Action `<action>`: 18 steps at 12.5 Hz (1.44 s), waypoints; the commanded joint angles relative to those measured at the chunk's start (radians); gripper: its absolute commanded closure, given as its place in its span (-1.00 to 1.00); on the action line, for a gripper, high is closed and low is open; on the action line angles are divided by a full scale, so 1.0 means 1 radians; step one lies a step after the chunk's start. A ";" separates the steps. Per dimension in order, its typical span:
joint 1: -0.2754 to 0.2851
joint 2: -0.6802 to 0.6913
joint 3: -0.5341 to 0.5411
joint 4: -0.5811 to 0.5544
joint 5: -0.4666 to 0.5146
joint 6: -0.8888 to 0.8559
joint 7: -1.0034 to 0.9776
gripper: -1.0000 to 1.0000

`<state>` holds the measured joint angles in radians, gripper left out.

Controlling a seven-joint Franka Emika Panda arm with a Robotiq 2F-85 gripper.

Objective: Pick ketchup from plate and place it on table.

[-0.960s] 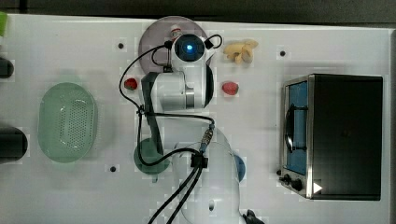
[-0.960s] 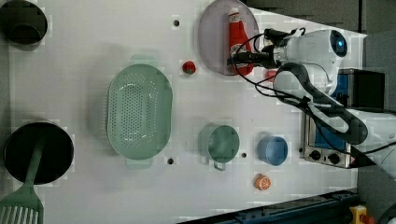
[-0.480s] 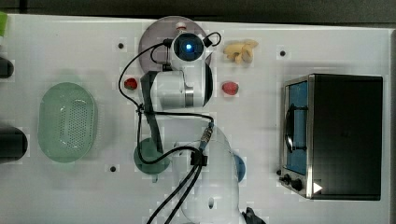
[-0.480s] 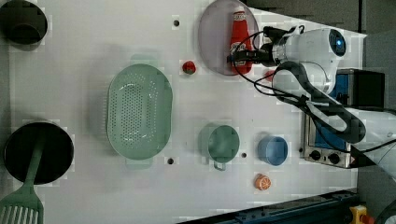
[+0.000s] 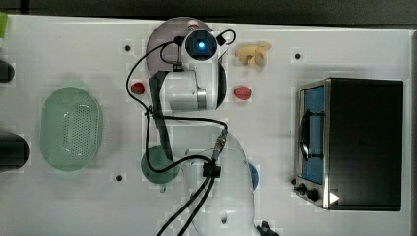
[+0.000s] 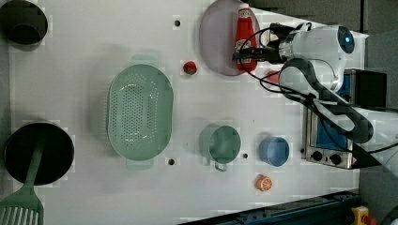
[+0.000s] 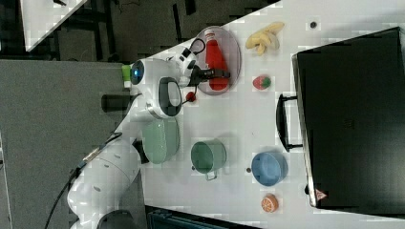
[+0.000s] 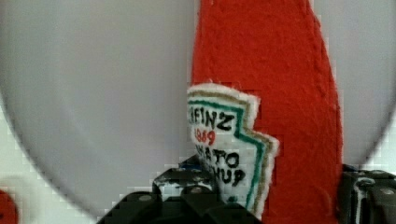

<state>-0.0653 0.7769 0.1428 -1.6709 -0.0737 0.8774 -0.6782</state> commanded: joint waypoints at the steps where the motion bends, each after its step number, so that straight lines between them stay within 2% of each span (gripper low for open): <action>1: -0.012 -0.130 0.004 0.078 0.025 -0.119 0.003 -0.26; 4: -0.031 -0.209 0.003 0.114 0.038 -0.274 0.034 -0.26; 6: -0.056 -0.272 0.003 0.113 0.087 -0.365 0.077 -0.26; 10: -0.098 -0.419 -0.007 0.067 0.109 -0.515 0.106 -0.26; 14: -0.108 -0.583 -0.027 -0.129 0.109 -0.547 0.177 -0.26; 18: -0.108 -0.694 -0.037 -0.373 0.109 -0.412 0.230 -0.27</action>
<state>-0.1678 0.0658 0.0966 -2.0098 0.0198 0.4463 -0.5137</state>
